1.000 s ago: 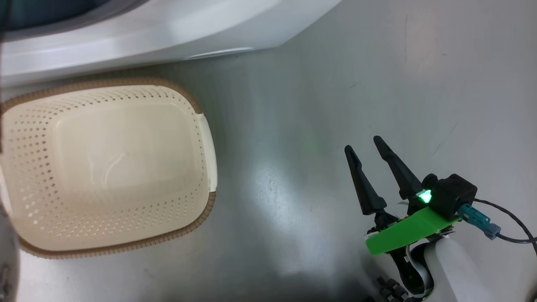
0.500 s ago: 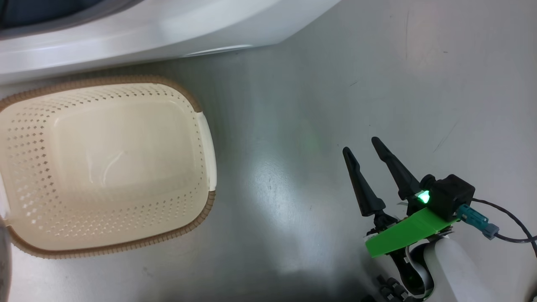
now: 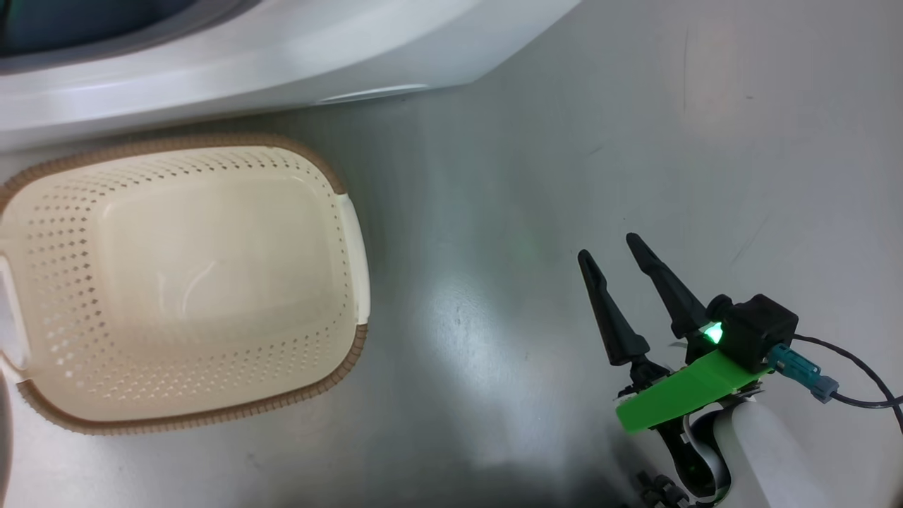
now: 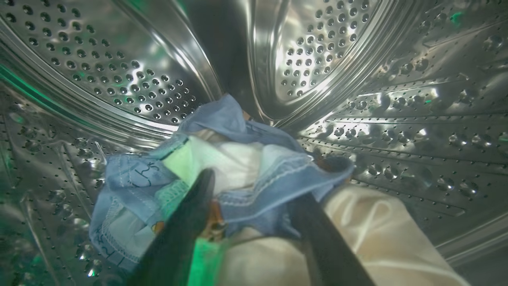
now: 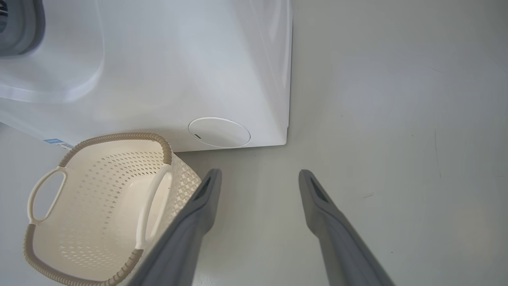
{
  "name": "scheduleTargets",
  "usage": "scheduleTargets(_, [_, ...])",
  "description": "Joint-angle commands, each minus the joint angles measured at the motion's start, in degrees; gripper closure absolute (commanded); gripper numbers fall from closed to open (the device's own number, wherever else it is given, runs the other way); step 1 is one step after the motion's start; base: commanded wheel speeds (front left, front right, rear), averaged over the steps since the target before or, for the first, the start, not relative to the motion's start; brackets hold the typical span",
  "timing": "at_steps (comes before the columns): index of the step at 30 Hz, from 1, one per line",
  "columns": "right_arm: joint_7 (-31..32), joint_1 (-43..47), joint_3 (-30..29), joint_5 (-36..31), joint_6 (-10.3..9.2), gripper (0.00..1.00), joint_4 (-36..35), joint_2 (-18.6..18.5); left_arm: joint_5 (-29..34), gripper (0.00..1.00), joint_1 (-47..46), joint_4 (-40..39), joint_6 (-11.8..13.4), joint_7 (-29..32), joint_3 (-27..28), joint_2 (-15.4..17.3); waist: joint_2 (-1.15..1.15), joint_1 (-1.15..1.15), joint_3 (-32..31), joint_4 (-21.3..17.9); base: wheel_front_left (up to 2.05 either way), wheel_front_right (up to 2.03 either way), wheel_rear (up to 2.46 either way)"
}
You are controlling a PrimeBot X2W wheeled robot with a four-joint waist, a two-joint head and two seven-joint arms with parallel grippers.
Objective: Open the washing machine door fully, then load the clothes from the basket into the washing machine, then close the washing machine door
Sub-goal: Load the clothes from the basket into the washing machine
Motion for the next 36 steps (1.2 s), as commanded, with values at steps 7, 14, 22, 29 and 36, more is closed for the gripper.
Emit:
scheduleTargets(7, [-0.27,1.67,0.7,-0.39,0.09,0.0,-0.55,-0.22,-1.46,0.0,2.54,-0.86,0.98,-1.2,1.29,0.94,0.0,0.0,-3.15,1.25,0.0,0.0,0.0])
scheduleTargets(14, [-0.27,2.19,0.39,-0.51,0.09,0.0,-0.21,0.08,-1.92,0.0,8.6,-4.11,1.81,-1.26,2.24,-0.37,0.0,0.0,-7.48,2.36,0.0,0.0,0.0])
scheduleTargets(22, [-0.27,3.24,0.35,-0.23,0.09,0.0,0.5,0.22,-2.29,0.0,16.05,-8.73,2.73,-1.27,3.8,-1.55,0.0,0.0,-12.69,3.41,0.0,0.0,0.0])
scheduleTargets(29, [-0.27,4.75,0.55,-0.01,0.09,0.0,1.55,0.52,-2.29,0.0,23.5,-15.72,3.14,-1.28,5.11,-3.1,0.0,0.0,-18.05,4.55,0.0,0.0,0.0])
scheduleTargets(36, [-0.27,6.84,0.31,0.05,0.09,0.0,2.54,0.81,-1.44,0.0,33.93,-25.78,3.51,-1.28,5.82,-3.73,0.0,0.0,-24.22,5.22,0.0,0.0,0.0])
